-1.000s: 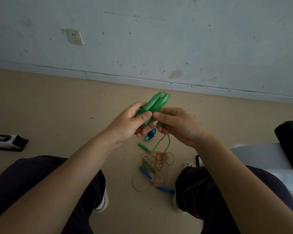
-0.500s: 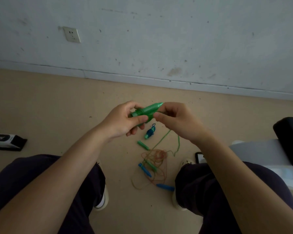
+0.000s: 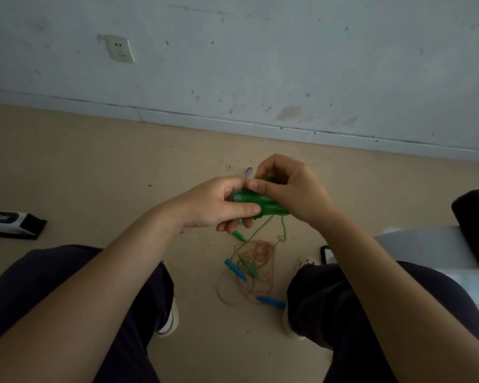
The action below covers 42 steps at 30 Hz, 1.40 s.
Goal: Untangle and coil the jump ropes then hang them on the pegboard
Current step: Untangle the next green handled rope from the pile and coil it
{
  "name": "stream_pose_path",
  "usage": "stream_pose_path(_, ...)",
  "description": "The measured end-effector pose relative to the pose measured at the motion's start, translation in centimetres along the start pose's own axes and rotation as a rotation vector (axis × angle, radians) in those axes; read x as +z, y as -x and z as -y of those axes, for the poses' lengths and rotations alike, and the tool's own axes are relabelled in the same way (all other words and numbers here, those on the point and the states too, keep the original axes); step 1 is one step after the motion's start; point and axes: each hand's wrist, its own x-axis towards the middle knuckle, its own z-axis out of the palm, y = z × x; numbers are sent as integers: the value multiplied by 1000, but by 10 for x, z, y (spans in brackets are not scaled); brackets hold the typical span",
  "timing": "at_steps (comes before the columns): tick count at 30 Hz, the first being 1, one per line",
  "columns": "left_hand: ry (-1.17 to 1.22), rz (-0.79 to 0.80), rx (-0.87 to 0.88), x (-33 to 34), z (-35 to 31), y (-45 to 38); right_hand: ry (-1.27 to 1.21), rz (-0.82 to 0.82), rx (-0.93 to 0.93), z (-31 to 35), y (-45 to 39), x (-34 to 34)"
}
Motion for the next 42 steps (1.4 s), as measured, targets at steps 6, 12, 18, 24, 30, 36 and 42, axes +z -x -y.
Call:
stream_pose_path(6,-39,-154,0,4,2,-3,-32,-15,-26,-3,0,4)
stream_pose_path(12,-59,-262,31,4,5,-6,-129,22,117,-10,0,1)
stream_pose_path(18,24,-296,186,2,5,-6,-552,170,200,-13,-1,-3)
stream_pose_path(24,154,-511,127,0,7,-10,-445,150,211,-10,0,3)
stream_pose_path(30,94,-671,154,-13,9,-8,-170,50,167,0,3,10)
stream_pose_path(36,-87,-476,13,-16,8,-4,-126,21,-6,10,8,-4)
stream_pose_path(42,-127,-67,-73,-12,1,-1,156,30,-143,7,9,-6)
